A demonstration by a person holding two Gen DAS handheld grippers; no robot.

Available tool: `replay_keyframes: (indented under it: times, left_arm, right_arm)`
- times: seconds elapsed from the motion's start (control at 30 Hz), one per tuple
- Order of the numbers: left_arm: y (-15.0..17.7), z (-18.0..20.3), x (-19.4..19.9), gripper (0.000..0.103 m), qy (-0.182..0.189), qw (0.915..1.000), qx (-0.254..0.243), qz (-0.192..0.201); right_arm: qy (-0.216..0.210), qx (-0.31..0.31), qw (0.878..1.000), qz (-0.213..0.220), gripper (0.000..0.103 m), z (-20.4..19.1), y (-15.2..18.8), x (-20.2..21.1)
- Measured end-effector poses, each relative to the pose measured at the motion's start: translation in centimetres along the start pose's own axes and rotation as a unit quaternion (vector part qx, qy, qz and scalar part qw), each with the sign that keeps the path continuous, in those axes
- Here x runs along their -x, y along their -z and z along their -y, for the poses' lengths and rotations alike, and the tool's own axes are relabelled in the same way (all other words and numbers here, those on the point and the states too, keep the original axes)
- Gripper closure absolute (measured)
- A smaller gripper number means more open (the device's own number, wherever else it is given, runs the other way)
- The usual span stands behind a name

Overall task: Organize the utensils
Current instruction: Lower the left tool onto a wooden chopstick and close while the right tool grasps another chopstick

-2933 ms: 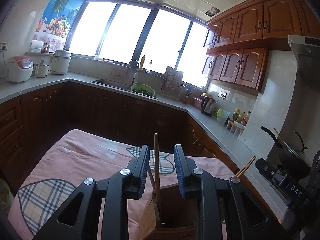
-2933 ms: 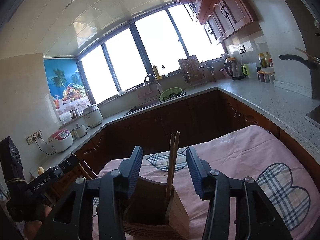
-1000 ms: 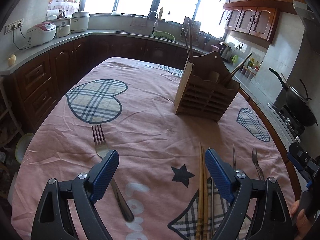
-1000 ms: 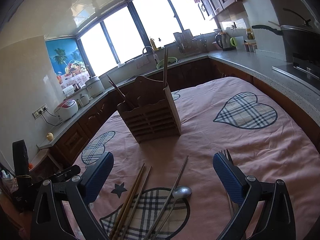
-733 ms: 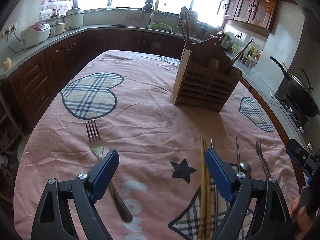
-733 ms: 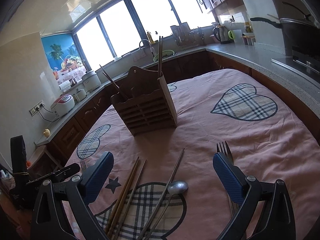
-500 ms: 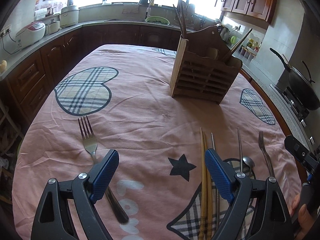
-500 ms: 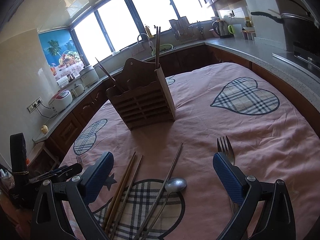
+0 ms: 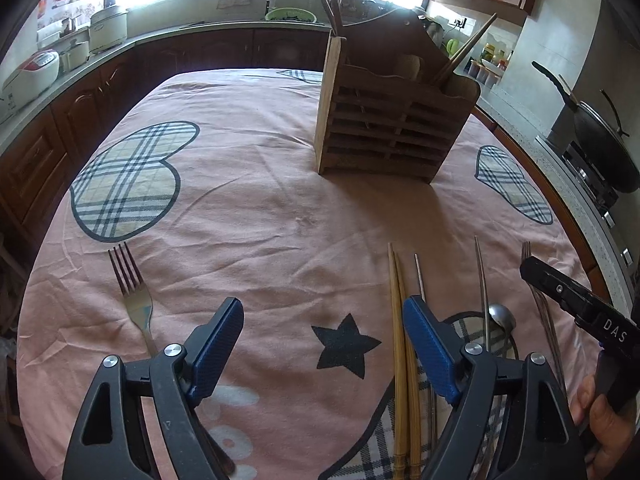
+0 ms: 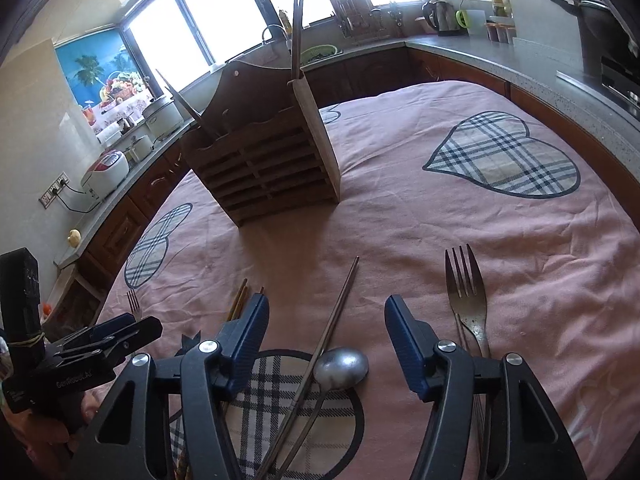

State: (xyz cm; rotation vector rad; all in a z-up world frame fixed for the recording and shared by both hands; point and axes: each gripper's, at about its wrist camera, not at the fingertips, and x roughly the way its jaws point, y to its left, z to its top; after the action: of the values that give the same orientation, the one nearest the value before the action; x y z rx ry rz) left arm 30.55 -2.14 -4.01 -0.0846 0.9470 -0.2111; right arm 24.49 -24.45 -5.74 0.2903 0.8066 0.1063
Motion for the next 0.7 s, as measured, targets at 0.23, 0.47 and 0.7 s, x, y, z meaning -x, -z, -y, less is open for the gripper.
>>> replay_keyframes:
  times: [0.23,0.47,0.7]
  left_arm:
    - [-1.4,1.5,-3.1,0.028,0.004,0.9995,-0.022,-0.024]
    - [-2.3,2.8,-6.5,0.035,-0.006,0.9975,-0.047,-0.053]
    - [-2.4,3.9,-8.5,0.038,-0.018,0.9952,-0.076,-0.06]
  right_arm:
    - [0.003,-0.01,1.0,-0.019,0.046,0.9,-0.8,-1.8]
    - [0.008,-0.018,1.0,-0.022,0.046,1.7,-1.5,-2.7]
    - [0.009,-0.018,0.999,-0.031,0.052,2.1,-1.8,-3.7]
